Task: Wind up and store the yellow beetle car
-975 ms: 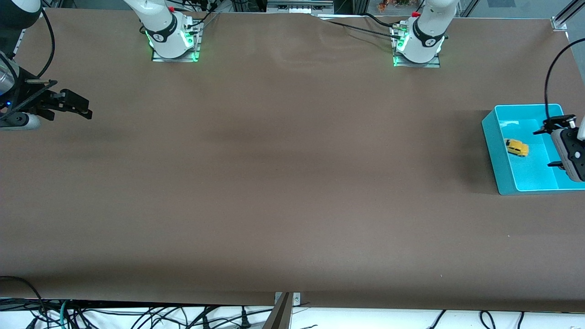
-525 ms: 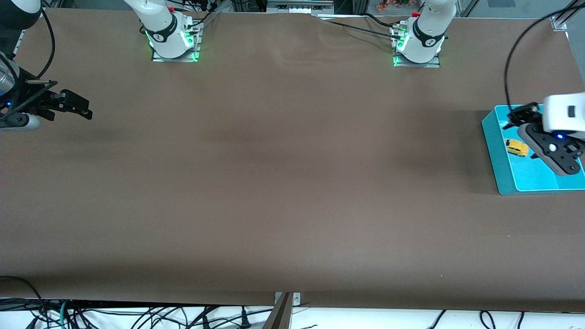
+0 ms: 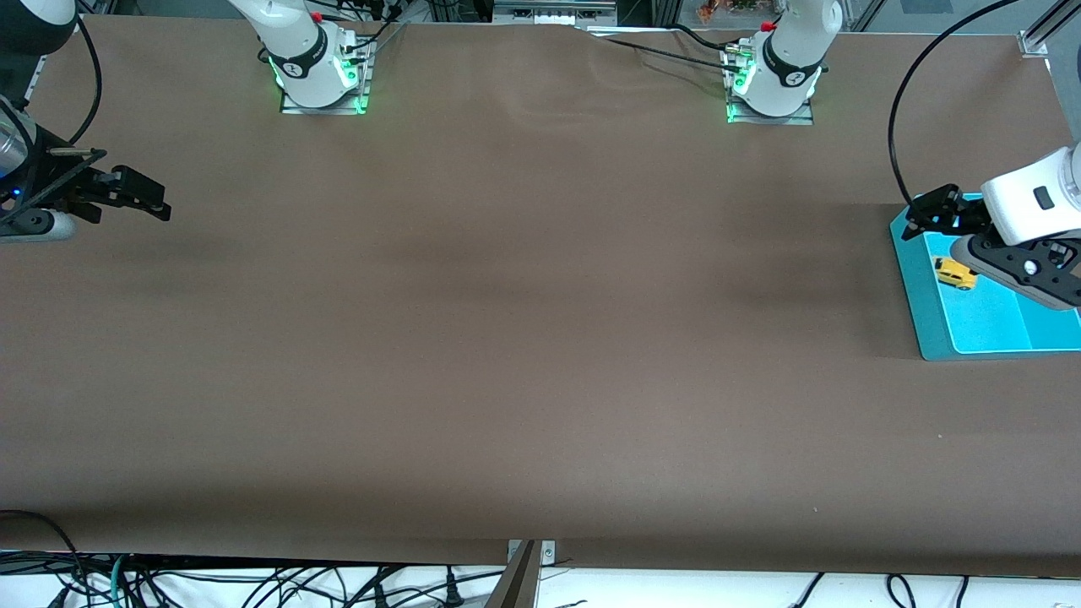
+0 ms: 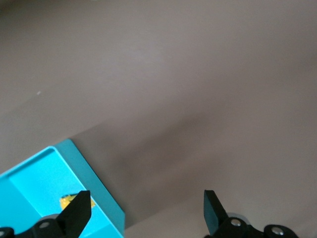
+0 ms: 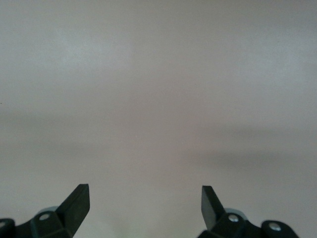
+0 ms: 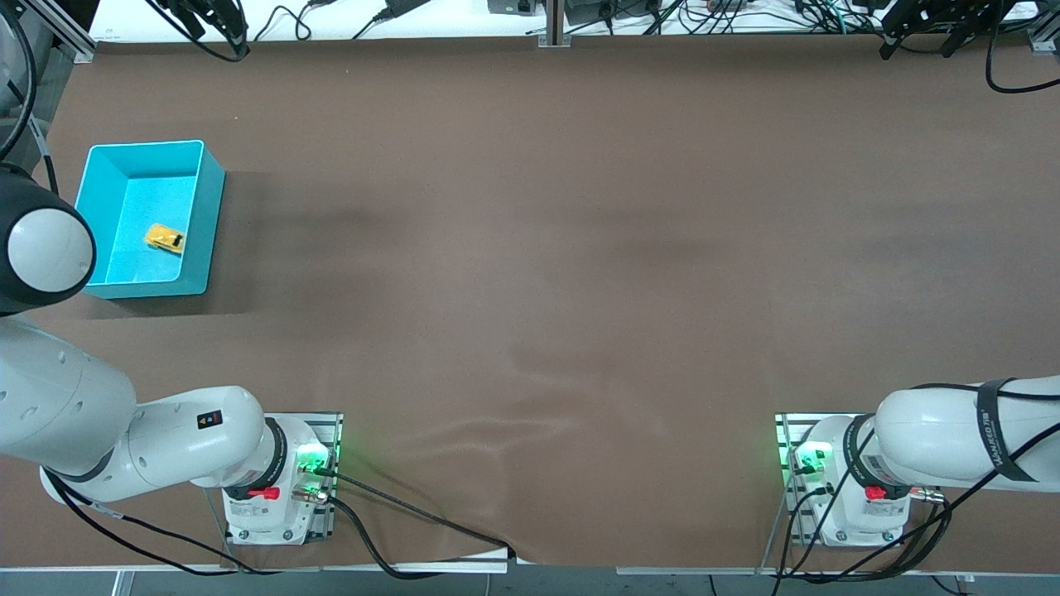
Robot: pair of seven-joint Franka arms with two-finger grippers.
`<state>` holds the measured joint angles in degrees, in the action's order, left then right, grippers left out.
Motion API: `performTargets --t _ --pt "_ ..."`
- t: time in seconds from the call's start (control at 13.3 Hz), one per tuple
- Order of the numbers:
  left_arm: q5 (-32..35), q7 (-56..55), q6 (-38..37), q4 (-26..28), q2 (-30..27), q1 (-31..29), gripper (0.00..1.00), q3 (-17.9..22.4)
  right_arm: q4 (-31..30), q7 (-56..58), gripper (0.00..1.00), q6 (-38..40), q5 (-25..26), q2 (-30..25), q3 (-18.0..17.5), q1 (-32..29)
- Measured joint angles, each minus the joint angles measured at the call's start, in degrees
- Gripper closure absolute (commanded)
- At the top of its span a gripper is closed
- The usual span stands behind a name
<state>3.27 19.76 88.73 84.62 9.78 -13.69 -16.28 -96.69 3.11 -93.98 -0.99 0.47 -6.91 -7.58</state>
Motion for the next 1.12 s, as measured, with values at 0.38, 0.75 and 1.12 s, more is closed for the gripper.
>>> performTargets --t 0.38,0.75,1.12 --pt "-5.07 -7.96 6.79 10.35 -7.47 11.04 0.00 13.82 0.00 0.00 0.00 0.00 0.00 0.01 0.00 0.00" --pt "-5.27 -7.49 5.53 11.55 -9.51 11.09 0.00 14.88 0.00 0.00 0.00 0.00 0.00 0.01 0.00 0.01" --pt "-5.28 -7.49 5.53 11.47 -9.52 11.23 0.00 14.67 0.00 0.01 0.00 0.00 0.00 0.01 0.00 0.02"
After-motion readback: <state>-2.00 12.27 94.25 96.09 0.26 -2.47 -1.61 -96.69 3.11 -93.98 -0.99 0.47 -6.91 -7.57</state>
